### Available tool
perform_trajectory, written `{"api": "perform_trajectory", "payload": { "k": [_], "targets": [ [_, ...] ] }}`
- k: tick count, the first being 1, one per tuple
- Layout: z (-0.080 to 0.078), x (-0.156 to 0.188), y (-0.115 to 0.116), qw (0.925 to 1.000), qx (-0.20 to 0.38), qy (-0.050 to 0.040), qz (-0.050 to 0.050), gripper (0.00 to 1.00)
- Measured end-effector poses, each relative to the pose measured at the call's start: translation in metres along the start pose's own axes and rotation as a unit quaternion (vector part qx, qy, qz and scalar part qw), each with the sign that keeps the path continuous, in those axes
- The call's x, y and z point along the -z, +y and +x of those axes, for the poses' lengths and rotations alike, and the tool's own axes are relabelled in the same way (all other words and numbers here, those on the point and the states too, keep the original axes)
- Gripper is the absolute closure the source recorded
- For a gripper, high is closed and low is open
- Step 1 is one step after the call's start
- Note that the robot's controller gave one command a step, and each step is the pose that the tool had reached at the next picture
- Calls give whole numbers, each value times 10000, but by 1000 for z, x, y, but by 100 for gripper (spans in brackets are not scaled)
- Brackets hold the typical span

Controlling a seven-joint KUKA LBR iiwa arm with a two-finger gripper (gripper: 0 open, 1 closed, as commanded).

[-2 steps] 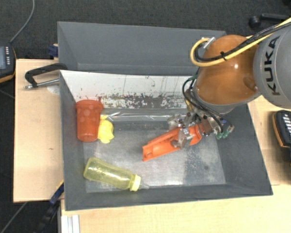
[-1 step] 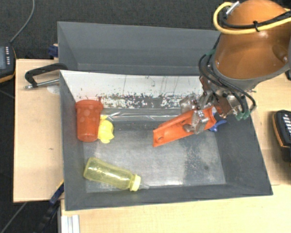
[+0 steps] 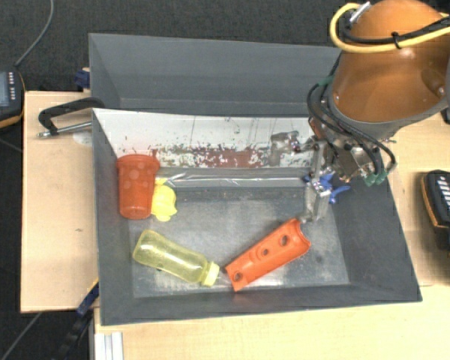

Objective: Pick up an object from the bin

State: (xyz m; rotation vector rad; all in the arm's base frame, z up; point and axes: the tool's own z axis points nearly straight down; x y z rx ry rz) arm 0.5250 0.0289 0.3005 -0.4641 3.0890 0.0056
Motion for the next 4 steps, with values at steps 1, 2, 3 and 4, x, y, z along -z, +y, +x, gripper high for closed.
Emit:
{"api": "perform_trajectory", "payload": {
  "k": [1, 2, 3, 4],
  "targets": [
    [0, 0, 0, 10000, 0, 0, 0, 0],
    [10, -30, -3, 9991, 430, -18, 6, 0],
    [26, -49, 6, 9954, 957, 10, -3, 0],
    [12, -97, 0, 9921, 1254, -50, 16, 0]
  ]
}}
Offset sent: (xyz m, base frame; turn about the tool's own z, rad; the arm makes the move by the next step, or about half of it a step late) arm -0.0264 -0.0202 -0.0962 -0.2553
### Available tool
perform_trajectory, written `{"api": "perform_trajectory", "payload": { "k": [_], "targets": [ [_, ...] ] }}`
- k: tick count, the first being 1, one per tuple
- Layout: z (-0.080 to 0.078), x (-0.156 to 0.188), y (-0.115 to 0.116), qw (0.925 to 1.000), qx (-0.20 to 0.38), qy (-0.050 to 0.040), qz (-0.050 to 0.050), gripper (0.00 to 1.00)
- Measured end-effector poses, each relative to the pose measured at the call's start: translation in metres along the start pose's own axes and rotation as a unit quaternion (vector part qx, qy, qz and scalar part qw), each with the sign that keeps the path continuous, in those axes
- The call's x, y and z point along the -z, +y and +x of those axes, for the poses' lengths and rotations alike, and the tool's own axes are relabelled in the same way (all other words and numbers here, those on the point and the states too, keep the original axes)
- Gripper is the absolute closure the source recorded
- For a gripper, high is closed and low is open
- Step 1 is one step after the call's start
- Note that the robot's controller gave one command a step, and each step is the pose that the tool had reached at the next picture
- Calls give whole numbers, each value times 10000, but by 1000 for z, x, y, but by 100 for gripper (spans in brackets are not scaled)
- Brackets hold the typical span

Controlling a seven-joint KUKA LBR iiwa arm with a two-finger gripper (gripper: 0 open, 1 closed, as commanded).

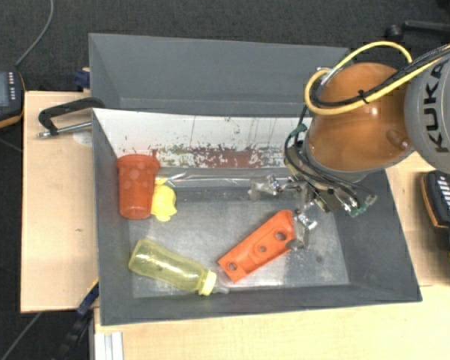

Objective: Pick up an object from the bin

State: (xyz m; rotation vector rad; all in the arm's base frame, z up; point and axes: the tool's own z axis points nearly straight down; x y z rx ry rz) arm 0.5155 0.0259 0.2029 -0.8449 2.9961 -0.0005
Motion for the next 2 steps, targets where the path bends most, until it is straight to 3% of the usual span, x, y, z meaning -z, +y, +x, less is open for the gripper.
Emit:
{"api": "perform_trajectory", "payload": {
  "k": [1, 2],
  "targets": [
    [-6, -28, 3, 9964, 852, 36, -28, 0],
    [3, -78, -7, 9889, 1487, -16, 7, 0]
  ]
}}
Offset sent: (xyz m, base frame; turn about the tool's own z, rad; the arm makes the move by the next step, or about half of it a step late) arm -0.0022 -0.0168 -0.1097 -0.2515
